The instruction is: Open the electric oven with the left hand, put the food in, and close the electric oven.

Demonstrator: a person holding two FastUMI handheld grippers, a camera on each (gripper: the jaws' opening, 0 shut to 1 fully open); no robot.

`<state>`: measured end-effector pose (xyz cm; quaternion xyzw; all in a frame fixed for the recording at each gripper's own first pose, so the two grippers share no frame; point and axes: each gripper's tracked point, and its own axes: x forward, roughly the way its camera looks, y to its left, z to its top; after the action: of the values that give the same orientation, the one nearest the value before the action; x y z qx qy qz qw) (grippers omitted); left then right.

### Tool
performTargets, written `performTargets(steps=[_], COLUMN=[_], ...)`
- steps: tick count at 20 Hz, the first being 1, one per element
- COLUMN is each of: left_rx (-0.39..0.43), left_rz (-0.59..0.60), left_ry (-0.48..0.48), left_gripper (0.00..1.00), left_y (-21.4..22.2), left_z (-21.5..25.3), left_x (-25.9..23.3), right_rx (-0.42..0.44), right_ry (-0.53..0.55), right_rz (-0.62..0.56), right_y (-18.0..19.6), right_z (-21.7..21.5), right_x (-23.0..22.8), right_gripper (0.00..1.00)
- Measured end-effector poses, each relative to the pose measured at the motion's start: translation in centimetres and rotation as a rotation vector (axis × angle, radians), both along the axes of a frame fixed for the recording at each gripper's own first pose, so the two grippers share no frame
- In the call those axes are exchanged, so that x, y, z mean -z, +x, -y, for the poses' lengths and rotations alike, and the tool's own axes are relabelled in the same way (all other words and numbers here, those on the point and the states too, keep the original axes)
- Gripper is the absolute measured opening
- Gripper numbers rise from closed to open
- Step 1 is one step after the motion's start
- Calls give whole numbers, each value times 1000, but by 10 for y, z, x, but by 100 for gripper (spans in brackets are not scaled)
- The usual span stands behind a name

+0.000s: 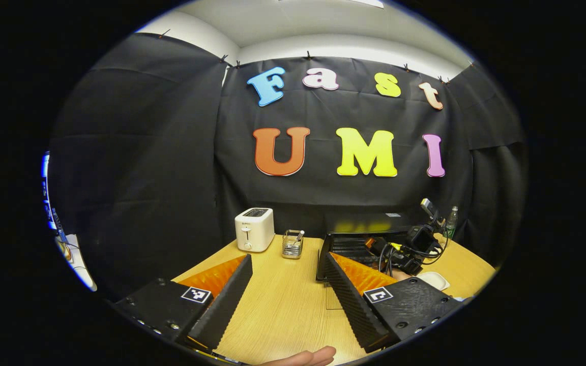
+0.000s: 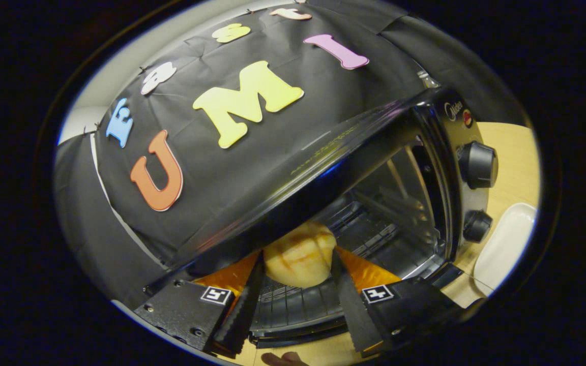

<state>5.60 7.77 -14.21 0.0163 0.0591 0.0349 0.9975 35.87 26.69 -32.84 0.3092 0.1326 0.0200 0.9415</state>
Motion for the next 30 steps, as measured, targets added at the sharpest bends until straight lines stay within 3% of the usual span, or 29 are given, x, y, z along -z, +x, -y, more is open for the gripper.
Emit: performTargets(steps=[2, 3, 4, 5, 6, 7, 8, 10, 11, 13, 14, 15, 16, 20, 24, 25, 26, 27, 28, 30], left_rx=[3, 3, 0, -1, 1, 1, 1, 3, 6, 9, 8, 7, 8, 44, 75, 78, 82, 86, 92, 98], left_rz=[-2, -6, -11, -15, -18, -19, -18, -16, -13, -14, -15, -15, -14, -19, -39, -44, -50, -60, -68, -89], left_ry=[-2, -4, -7, -12, -15, -17, -16, -11, -10, -7, -2, 3, 5, -20, -64, -64, -62, -59, -54, -41], left_gripper=[93, 93, 93, 93, 93, 93, 93, 93, 93, 93, 93, 93, 93, 93, 93, 93, 93, 93, 93, 93], left_y=[4, 5, 5, 6, 5, 4, 4, 0, -3, -6, -7, -9, -11, -18, -26, -27, -27, -28, -27, -26], left_z=[0, -1, -1, -1, 0, 1, 1, 1, 3, 5, 6, 7, 8, 24, 42, 45, 49, 53, 58, 68], left_x=[3, 5, 7, 9, 10, 10, 10, 10, 10, 8, 8, 7, 5, 9, 14, 15, 18, 21, 25, 32], right_rx=[-18, -31, -41, -45, -50, -62, -61, -90, -91, -87, -94, -100, -102, -149, -121, -111, -103, -94, -82, -35], right_ry=[-10, -26, -39, -45, -40, -40, -44, -80, -88, -74, -65, -64, -62, -8, -40, -62, -83, -116, -158, -270], right_rz=[-30, -55, -69, -83, -88, -86, -78, -65, -67, -70, -68, -64, -57, -33, 60, 96, 130, 150, 171, 212], right_y=[0, -3, -3, -4, -6, -7, -8, -9, -11, -22, -29, -37, -46, -94, -138, -149, -159, -168, -177, -196], right_z=[-6, -8, -11, -11, -13, -16, -15, -18, -17, -14, -12, -9, -4, 11, 57, 70, 82, 94, 108, 144], right_x=[11, 17, 23, 26, 26, 26, 23, 19, 21, 17, 11, 5, -1, -24, -67, -81, -95, -107, -118, -143], right_gripper=[77, 84, 81, 89, 83, 92, 88, 91, 100, 100, 94, 100, 94, 94, 100, 94, 94, 94, 100, 99])
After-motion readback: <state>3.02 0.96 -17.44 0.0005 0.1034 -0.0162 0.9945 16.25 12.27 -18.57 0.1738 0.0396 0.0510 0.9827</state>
